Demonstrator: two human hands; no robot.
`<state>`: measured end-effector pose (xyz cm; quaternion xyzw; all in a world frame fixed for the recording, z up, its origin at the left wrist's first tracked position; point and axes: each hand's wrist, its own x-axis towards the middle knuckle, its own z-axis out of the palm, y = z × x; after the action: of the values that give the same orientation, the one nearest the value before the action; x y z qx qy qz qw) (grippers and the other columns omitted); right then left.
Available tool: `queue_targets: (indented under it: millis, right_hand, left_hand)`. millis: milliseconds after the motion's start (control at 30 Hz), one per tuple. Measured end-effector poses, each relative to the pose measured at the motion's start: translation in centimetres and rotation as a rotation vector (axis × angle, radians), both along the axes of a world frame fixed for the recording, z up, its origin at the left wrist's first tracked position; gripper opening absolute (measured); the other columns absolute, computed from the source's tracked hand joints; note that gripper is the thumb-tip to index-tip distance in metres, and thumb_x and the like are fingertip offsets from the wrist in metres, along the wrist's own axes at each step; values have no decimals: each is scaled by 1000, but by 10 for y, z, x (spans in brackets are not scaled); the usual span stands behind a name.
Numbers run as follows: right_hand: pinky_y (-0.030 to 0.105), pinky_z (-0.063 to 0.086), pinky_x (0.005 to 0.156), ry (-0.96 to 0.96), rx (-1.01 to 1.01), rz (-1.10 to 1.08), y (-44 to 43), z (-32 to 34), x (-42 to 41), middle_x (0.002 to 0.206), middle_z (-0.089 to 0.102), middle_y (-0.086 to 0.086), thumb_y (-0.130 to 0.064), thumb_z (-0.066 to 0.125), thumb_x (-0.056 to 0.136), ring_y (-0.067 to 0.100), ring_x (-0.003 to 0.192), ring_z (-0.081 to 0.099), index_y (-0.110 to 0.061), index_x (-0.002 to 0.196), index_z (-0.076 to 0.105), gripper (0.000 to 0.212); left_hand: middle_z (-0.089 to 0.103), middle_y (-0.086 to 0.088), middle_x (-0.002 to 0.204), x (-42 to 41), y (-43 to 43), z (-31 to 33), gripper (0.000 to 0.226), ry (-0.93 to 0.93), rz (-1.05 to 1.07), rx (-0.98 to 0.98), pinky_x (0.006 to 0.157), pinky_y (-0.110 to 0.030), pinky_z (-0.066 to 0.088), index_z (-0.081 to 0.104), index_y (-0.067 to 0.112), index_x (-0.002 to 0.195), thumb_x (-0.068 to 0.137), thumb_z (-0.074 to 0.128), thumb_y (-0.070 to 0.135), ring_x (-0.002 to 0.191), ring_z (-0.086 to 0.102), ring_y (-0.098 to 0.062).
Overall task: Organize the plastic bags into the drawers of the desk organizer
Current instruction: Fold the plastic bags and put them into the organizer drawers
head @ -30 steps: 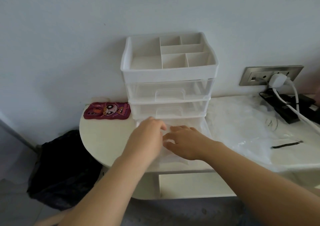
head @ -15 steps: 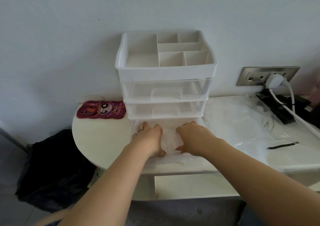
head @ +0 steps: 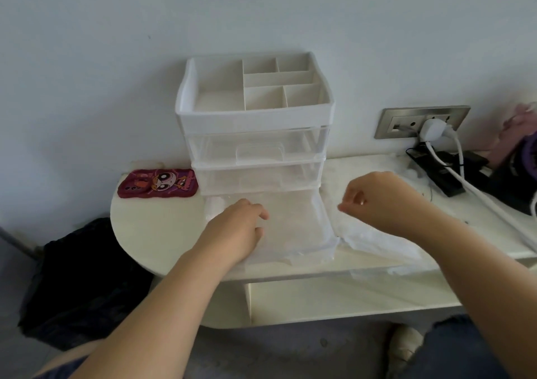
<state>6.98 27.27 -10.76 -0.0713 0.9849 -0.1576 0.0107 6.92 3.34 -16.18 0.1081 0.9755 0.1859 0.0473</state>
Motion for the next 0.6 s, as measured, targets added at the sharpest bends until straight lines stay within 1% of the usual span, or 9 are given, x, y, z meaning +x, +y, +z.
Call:
queue_targets:
  millis: [67, 100, 167, 267, 400, 433, 467, 500, 600]
  right_hand:
    - [22, 46, 62, -149, 84, -37, 16, -2, 8, 67, 61, -15, -31, 62, 86, 5, 69, 59, -23, 70, 66, 18]
    - [23, 49, 64, -233, 144, -47, 23, -5, 11, 71, 66, -10, -28, 60, 88, 8, 72, 61, -17, 75, 69, 19]
    - [30, 52, 80, -338, 279, -63, 34, -14, 17, 95, 70, 4, -22, 52, 92, 17, 89, 64, -5, 98, 70, 25]
    - [35, 42, 100, -375, 374, -85, 45, -31, 19, 130, 55, 8, -22, 40, 99, 24, 118, 51, -7, 126, 53, 34]
    - [39, 28, 112, -319, 313, -90, 49, -57, 7, 155, 21, 6, -20, 38, 99, 24, 141, 23, -11, 148, 22, 52]
    - [39, 27, 112, -313, 302, -80, 51, -63, 3, 157, 17, 4, -19, 39, 98, 22, 142, 20, -12, 149, 18, 55]
    - [39, 30, 111, -315, 311, -53, 49, -68, -1, 156, 19, 5, -17, 40, 97, 21, 140, 23, -13, 148, 21, 55]
    - [40, 34, 108, -317, 319, -33, 49, -72, -5, 152, 26, 6, -17, 41, 96, 23, 137, 29, -13, 144, 31, 49]
    - [37, 43, 97, -231, 281, -75, 50, -77, -11, 139, 43, -1, -17, 48, 89, 21, 124, 42, -17, 113, 56, 25]
  left_hand:
    - [51, 8, 124, 4, 5, 3, 26, -3, -60, 65, 94, -28, 42, 58, 29, 120, 96, 49, 23, 111, 51, -11]
    - [53, 9, 123, 6, 8, 3, 24, -8, -85, 93, 95, -28, 43, 60, 29, 117, 96, 49, 23, 111, 52, -9]
    - [55, 11, 122, 9, 13, 3, 23, -15, -114, 129, 95, -25, 41, 63, 29, 114, 97, 49, 24, 112, 51, -6]
    - [54, 14, 125, 10, 17, 1, 25, -4, -108, 129, 96, -24, 41, 62, 29, 116, 98, 46, 26, 114, 50, -5]
    - [50, 15, 127, 10, 18, -1, 26, 34, -84, 127, 92, -21, 38, 59, 29, 120, 98, 45, 25, 115, 50, -4]
    - [50, 16, 128, 10, 18, -2, 27, 35, -85, 119, 91, -20, 37, 59, 29, 120, 98, 45, 26, 115, 50, -4]
    - [50, 16, 128, 11, 17, -3, 27, 33, -84, 111, 90, -20, 37, 58, 29, 121, 98, 45, 26, 114, 50, -4]
    - [50, 16, 127, 11, 16, -4, 27, 31, -83, 102, 90, -20, 38, 58, 29, 121, 98, 45, 27, 114, 50, -3]
    - [51, 16, 125, 10, 15, -6, 26, 37, -77, 81, 93, -24, 41, 58, 30, 120, 97, 47, 28, 113, 50, -3]
